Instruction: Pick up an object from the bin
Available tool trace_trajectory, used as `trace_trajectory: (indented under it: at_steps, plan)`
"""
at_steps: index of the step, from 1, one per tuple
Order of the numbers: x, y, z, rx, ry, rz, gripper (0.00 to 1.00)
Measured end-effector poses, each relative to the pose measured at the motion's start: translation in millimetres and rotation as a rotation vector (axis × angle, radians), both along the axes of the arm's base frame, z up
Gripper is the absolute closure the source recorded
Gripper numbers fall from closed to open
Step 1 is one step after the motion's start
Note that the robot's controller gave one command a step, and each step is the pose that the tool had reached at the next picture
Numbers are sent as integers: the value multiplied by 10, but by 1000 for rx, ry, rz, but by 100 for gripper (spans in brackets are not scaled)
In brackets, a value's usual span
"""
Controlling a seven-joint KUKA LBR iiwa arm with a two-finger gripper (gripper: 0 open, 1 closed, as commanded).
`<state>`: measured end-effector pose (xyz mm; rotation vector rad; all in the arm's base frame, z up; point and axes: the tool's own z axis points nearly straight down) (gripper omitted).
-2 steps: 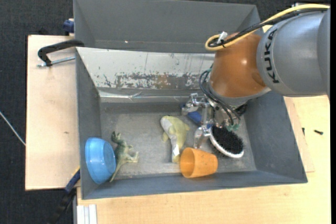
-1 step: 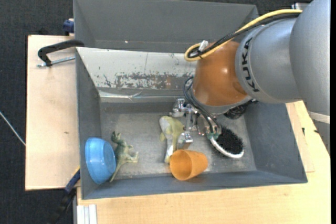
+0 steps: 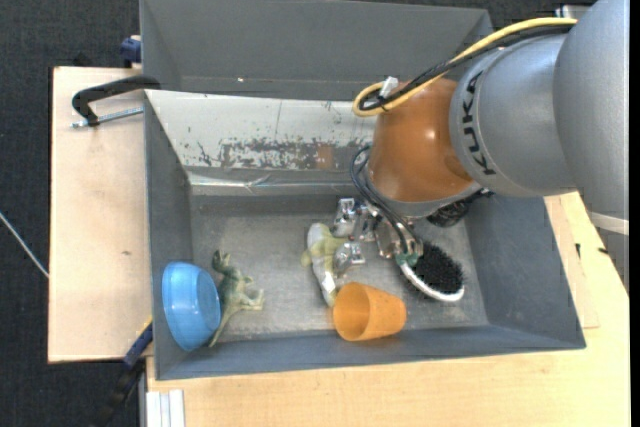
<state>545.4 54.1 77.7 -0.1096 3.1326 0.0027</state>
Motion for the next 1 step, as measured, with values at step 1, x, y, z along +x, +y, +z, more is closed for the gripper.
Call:
trace_trajectory:
  at_steps: [1]
  plan:
    - [163,219,1602,1,-9,40,100]
